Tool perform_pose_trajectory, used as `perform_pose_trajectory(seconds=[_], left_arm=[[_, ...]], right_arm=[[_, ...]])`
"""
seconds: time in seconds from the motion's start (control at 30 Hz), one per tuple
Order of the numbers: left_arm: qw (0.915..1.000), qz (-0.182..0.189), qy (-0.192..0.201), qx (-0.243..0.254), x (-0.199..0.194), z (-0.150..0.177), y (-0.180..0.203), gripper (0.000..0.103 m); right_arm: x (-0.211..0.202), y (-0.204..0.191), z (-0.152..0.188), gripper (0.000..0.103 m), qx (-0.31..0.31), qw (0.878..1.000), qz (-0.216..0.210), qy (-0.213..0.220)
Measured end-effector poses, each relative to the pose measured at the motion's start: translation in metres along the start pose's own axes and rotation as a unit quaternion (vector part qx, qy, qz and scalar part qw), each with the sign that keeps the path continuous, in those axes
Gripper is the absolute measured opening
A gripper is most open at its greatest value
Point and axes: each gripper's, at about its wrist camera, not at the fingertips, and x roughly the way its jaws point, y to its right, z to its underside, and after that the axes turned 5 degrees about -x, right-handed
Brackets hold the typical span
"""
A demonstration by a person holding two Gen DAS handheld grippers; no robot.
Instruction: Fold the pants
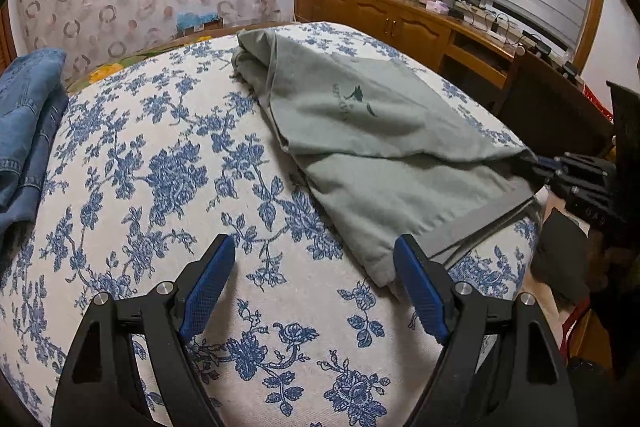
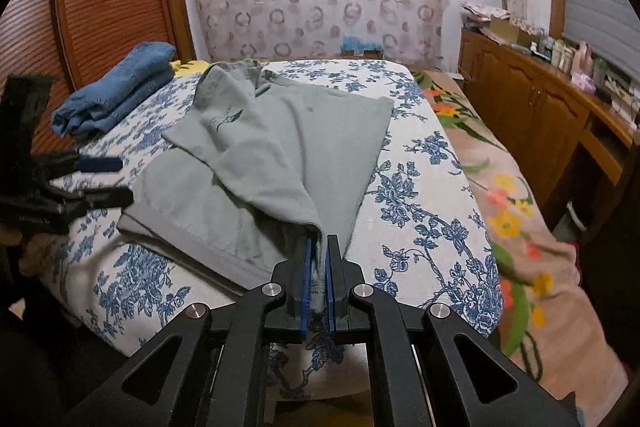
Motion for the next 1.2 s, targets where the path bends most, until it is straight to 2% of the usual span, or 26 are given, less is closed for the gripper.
perform_pose_trajectory(seconds=[0.07, 0.17, 0.47, 0.7, 0.8, 0.87, 0.93, 1.2], left_arm=[[1.0, -0.001, -0.001, -0.001, 0.001, 0.002, -0.001, 0.082], [1.0, 0.002, 0.0, -0.006, -0.001, 0.004, -0.004, 0.082], [0.9996, -0.007, 0.015, -0.021, -0.014, 0.009, -0.02, 0.082], [0.9987, -0.026, 0.031, -0.033, -0.019, 0.0, -0.036, 0.082], [0.998, -0.032, 0.042, -0.035, -0.023, -0.007, -0.041, 0.082], [0.9974, -0.036, 0.051, -0.036, -0.027, -0.011, -0.044, 0.082], [0.9968, -0.039, 0.058, -0.037, -0.031, -0.016, -0.047, 0.082], [0.9948, -0.043, 0.077, -0.051, -0.041, -0.02, -0.06, 0.082]], right_arm=[[-0.006, 0.003, -0.003, 0.017, 0.003, 1.0, 0.003, 0.006], [-0.012, 0.006, -0.004, 0.029, 0.004, 1.0, 0.006, 0.015], [-0.007, -0.006, -0.018, 0.035, -0.019, 0.999, -0.003, 0.031], [0.018, -0.025, -0.033, 0.036, -0.05, 0.997, -0.04, 0.037], [0.032, -0.026, -0.042, 0.036, -0.054, 0.996, -0.066, 0.031], [0.041, -0.028, -0.049, 0.044, -0.056, 0.995, -0.081, 0.029], [0.049, -0.029, -0.057, 0.047, -0.062, 0.994, -0.088, 0.026], [0.082, -0.04, -0.076, 0.047, -0.111, 0.987, -0.111, -0.015]])
